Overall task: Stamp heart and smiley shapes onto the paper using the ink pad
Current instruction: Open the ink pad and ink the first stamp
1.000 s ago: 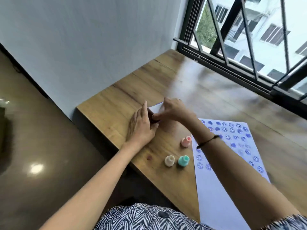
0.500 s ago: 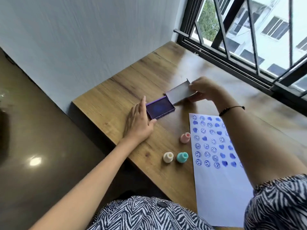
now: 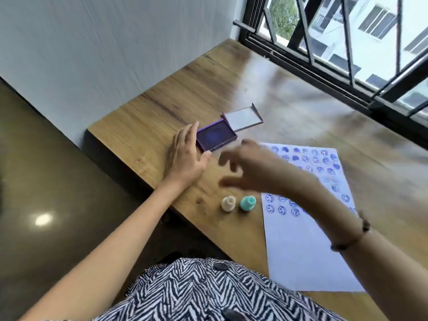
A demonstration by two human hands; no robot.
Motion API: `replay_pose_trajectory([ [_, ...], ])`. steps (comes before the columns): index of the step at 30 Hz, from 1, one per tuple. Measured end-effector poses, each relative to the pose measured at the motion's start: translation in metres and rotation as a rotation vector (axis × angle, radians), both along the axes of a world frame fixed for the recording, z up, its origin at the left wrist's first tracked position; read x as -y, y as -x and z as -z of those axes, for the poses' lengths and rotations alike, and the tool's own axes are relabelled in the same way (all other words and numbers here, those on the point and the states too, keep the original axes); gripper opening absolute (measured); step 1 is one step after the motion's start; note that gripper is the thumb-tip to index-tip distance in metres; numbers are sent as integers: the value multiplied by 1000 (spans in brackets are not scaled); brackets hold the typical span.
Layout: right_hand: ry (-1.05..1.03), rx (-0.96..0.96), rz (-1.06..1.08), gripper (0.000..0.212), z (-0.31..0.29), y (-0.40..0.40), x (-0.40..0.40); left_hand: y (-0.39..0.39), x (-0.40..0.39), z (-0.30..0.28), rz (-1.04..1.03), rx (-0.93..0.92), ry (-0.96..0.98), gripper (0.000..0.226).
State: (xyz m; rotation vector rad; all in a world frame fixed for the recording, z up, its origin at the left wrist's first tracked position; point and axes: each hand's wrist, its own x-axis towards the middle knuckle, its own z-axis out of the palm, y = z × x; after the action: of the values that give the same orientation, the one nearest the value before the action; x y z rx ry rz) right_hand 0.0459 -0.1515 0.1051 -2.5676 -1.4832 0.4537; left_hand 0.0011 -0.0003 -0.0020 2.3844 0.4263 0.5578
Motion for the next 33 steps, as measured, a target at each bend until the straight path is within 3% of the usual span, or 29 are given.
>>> replay_pose_trajectory([
  [3, 193, 341, -204, 25, 18, 46, 2, 4, 1, -4, 14, 89, 24, 58],
  [6, 162, 345, -205, 11, 30, 55, -4, 12, 4, -9, -9, 199, 96, 52],
  [9, -100, 120, 10, 11, 36, 44, -3, 29, 7, -10, -14, 247, 238, 42],
  [13, -542, -202, 443, 6, 31, 23, -8, 49, 12, -10, 237, 129, 797, 27],
  [17, -746, -534, 586, 11, 32, 16, -18, 47, 16, -15, 254, 151, 881, 27],
  [20, -777, -626, 639, 9, 38, 15, -21, 44, 16, -19, 178, 158, 866, 24],
  [23, -651, -607, 602, 2, 37, 8, -21, 45, 16, -22, 176, 167, 875, 20],
  [26, -571, -677, 576, 14, 32, 2, -22, 46, 14, -24, 159, 223, 881, 15],
  [28, -582, -640, 547, 13, 28, -2, -26, 43, 15, -25, 134, 264, 960, 13],
  [33, -582, -206, 453, 5, 18, -13, -42, 35, 16, -24, -126, 411, 1256, 16],
])
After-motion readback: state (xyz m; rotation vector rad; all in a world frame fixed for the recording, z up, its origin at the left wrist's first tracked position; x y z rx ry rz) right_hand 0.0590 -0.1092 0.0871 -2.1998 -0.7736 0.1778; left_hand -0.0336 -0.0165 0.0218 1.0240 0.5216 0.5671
